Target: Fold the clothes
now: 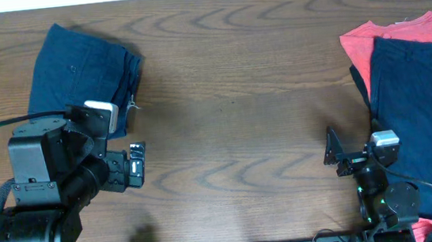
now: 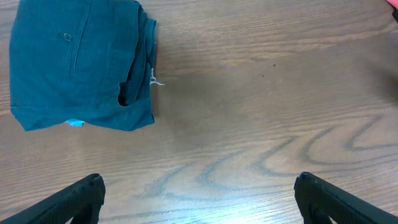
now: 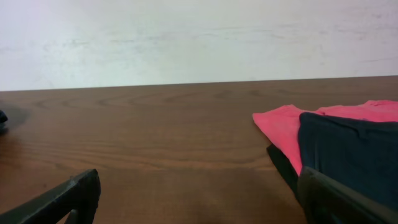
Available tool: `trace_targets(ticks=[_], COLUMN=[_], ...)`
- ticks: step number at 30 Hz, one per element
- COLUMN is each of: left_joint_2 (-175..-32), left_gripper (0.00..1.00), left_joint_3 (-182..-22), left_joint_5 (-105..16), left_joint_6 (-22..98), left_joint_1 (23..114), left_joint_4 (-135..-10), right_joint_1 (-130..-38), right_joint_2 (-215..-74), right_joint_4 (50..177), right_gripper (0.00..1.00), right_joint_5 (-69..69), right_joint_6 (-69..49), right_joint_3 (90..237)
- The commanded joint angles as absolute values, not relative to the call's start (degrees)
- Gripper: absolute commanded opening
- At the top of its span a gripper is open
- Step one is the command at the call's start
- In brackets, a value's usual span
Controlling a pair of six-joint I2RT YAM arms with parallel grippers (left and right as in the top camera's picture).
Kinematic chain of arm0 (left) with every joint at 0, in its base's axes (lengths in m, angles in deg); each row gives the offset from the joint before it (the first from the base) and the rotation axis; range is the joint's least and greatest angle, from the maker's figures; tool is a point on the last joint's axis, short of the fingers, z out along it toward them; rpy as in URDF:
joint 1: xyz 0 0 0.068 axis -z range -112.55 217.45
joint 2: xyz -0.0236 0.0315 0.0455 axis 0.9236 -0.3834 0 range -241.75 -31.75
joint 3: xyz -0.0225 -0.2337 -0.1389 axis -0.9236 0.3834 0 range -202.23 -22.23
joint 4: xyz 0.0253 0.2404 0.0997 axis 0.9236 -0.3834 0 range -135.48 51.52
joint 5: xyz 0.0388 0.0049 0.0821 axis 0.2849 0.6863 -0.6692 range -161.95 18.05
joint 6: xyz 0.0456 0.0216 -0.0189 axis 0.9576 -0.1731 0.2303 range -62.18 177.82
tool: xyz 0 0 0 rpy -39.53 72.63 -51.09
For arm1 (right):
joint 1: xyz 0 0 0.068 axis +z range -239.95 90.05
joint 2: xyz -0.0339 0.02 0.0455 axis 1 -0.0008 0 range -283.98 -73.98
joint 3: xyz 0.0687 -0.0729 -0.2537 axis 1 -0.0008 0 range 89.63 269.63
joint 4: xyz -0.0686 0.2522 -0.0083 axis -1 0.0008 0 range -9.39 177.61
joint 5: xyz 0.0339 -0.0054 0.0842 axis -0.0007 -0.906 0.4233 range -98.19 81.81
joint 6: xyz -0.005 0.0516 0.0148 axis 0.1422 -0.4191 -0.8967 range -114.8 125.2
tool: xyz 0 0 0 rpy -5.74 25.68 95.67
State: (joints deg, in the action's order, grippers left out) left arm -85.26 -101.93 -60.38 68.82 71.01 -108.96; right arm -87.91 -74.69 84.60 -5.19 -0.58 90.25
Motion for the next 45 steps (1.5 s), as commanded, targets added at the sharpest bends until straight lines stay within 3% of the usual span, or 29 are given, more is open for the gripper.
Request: trace_targets(ticks=[1, 11, 22, 36, 45], left_joint_2=[-84.9, -77.5, -58.3, -34.7, -31.8], left_gripper=[0.98, 0.98, 0.98, 0.98, 0.98], left_joint_3=[-102.3, -99.0, -70.2, -41.1, -29.4], left_joint_5=[-61.0, -67.3, -67.5, -68.6, -68.6], left_joint_6=[69.8, 71.3, 70.3, 64.1, 63.1], left_joint_1=[71.7, 77.9, 77.9, 76.8, 76.1], left_joint_4=[-109.0, -103.7, -74.2, -55.6, -40.6], right_joint_1=[-88.7, -88.7, -88.7, -88.7, -88.7], right_joint_2=[-74.3, -74.3, -74.3, -74.3, -74.3], right_joint_4=[84.5, 84.5, 84.5, 84.5, 84.5], right_gripper=[0.99, 0.99, 0.99, 0.99, 0.99], right_joint_5=[-4.9, -4.9, -4.9, -5.0, -4.9], right_joint_6=[0.1, 0.1, 0.1, 0.1, 0.1], right_joint_3=[89.9, 89.9, 89.9, 89.9, 89.9])
